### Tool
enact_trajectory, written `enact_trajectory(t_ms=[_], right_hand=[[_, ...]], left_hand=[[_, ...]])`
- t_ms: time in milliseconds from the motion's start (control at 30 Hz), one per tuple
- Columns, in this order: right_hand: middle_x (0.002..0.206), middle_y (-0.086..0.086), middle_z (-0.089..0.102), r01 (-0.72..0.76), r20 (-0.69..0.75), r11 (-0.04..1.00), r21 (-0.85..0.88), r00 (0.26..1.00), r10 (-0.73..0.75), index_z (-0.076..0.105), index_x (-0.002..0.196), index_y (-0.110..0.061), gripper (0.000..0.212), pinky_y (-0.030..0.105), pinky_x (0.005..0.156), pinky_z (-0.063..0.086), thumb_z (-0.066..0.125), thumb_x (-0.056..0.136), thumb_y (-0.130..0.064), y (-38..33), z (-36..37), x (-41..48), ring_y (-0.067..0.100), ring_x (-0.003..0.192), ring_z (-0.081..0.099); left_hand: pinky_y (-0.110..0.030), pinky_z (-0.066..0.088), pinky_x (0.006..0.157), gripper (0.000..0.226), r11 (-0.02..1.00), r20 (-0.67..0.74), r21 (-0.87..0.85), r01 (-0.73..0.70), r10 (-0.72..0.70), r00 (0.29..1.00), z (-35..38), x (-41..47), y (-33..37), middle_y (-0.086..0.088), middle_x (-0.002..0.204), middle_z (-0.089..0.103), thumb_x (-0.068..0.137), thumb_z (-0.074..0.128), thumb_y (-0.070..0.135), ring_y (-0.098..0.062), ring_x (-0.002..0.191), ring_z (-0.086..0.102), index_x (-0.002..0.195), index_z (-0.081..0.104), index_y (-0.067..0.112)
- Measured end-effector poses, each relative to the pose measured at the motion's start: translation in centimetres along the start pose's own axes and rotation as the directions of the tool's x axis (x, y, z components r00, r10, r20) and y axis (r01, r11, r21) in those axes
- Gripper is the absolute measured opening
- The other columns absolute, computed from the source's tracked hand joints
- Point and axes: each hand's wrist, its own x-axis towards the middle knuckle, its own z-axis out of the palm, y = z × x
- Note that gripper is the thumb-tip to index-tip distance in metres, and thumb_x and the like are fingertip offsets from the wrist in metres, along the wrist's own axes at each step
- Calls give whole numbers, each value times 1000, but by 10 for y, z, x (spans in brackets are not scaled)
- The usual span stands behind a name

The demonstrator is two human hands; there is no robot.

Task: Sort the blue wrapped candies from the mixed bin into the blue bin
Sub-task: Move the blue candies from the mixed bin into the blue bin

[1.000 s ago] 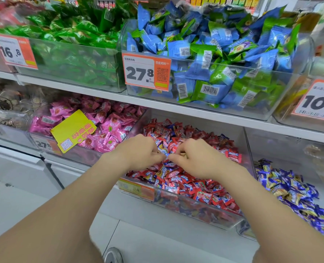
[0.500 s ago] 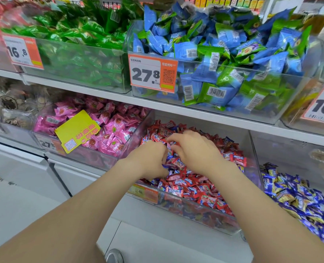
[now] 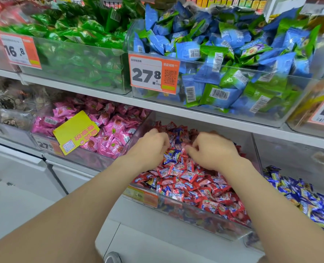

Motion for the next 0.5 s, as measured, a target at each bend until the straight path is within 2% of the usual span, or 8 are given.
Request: enact_trajectory(t_ms=[100,167,233,333,400,500], right_hand=[[92,8,70,6,-129,999,48,992,1,68,101,-20,41,38,70,49,48,105,-55,-1,4,1,35,91,69],[106,10,71,42,-181,998,50,983,-32,67,117,-26,36,40,75,52,50,105,-55,-10,3,4,36,98,68],[116,12,68,88,-208,995,42,975,-78,58,134,-29,39,40,77,51,52,105,-54,-19,3,12,37,105,66],[121,16,65,96,-191,995,-5,977,-95,45,150,-31,50,40,75,45,52,106,-53,-29,9,26,39,107,65],[121,12,68,88,-162,996,-17,983,-90,54,144,-32,47,40,79,52,56,103,-54,-30,15,35,37,106,67],[113,4,73,62,-153,996,66,987,-52,74,115,-32,31,38,82,59,67,95,-54,-28,15,38,33,99,70]], left_hand=[[-43,51,95,37,992,209,125,-18,-9,978,3,2,-1,-2,117,45,104,62,31,-31,115,59,141,58,34],[-47,52,96,48,977,280,210,-33,-28,960,4,1,0,-6,131,47,102,64,34,-31,119,60,148,51,37],[-45,54,90,45,971,256,236,-39,-23,966,5,2,-1,-6,130,47,99,69,35,-31,114,63,142,57,33],[-38,48,79,33,970,208,238,-55,4,978,6,0,-4,-1,112,42,97,72,38,-29,101,62,125,61,26],[-38,49,80,26,983,194,173,-57,22,981,7,-2,-8,-1,107,42,100,66,41,-29,95,59,117,57,23],[-44,49,89,13,1000,139,12,-28,27,990,7,-4,-12,0,98,47,105,49,38,-28,97,54,102,51,25]])
